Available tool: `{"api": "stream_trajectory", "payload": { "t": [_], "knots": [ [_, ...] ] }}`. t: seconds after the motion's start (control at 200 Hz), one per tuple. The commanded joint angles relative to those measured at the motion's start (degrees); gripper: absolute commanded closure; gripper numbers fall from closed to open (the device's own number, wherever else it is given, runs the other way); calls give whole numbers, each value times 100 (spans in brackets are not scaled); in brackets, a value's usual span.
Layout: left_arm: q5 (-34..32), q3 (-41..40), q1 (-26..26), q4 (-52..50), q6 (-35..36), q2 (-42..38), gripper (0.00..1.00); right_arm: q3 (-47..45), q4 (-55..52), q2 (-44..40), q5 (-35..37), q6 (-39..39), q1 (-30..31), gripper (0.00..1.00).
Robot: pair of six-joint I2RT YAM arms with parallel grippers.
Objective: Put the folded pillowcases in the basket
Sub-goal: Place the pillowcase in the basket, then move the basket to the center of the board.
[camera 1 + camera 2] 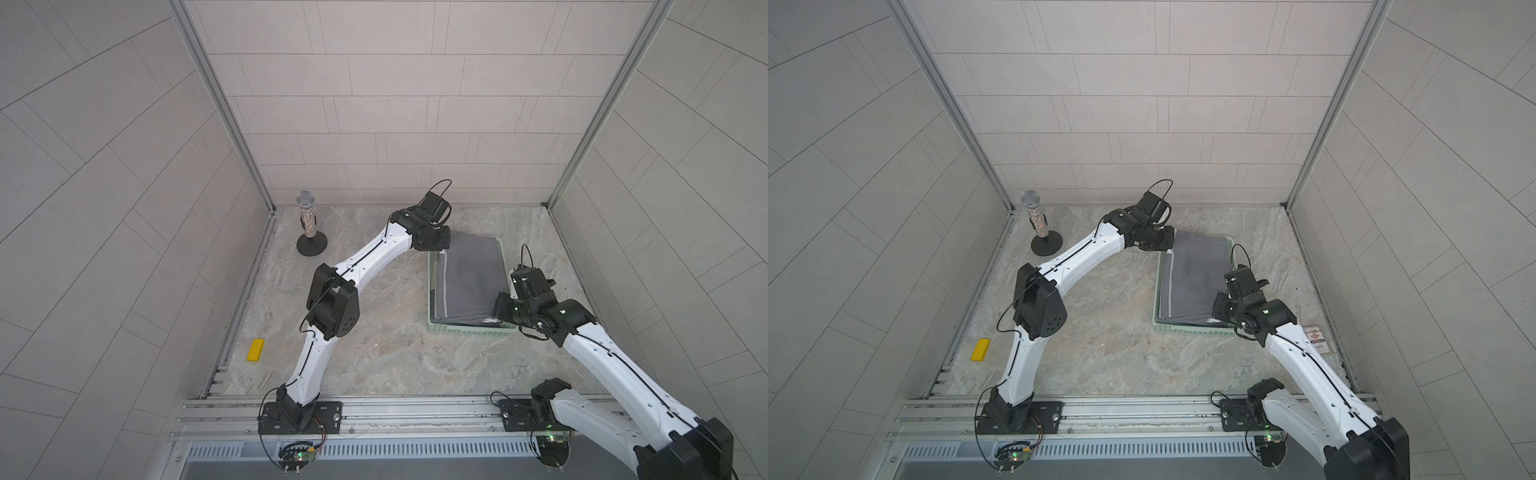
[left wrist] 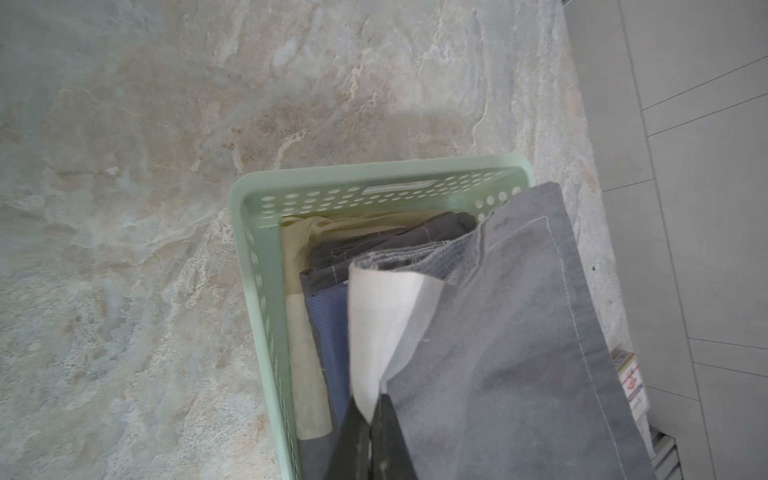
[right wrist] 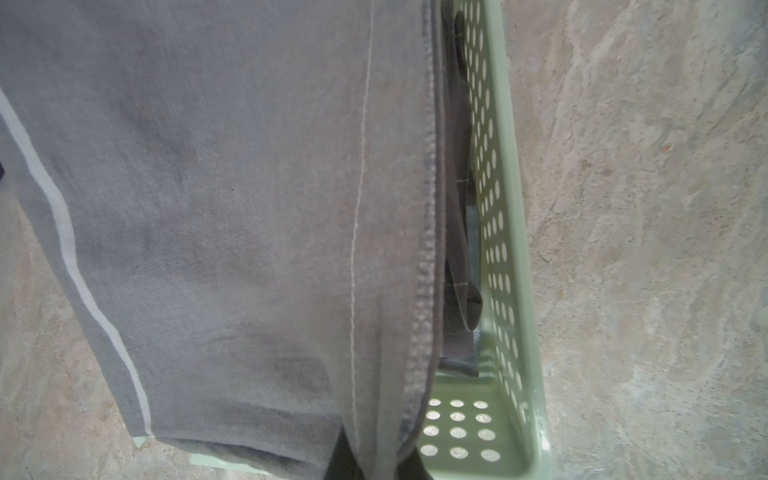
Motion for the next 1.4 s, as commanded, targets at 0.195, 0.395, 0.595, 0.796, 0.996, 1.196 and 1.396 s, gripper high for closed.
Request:
{"api": "stream_trajectory", "payload": {
  "t": [0.195,0.395,0.595,0.796,0.996,1.196,1.396],
  "knots": [
    [-244,302,61,-29,300,501,100,-201,478,479,-129,-271,-416,100],
    [-187,396,136,-19,350,805,100,-508,826,823,-367,-190,-434,100],
    [-99,469,153,-191,581,881,55,-582,789,678,-274,-213,-434,68],
    [78,864,151,-574,589,378,31,-177,113,65,-181,-315,-425,50],
    [-378,428,139,-1183,628,-244,29,118,-455,-682,125,-428,-420,44],
    [-980,-996,-95,-1248,796,-609,29,101,-552,-779,37,-486,-421,43],
    [-482,-2308,-122,-132,436,-1004,33,57,-526,-875,-11,-445,-425,43]
  ]
}}
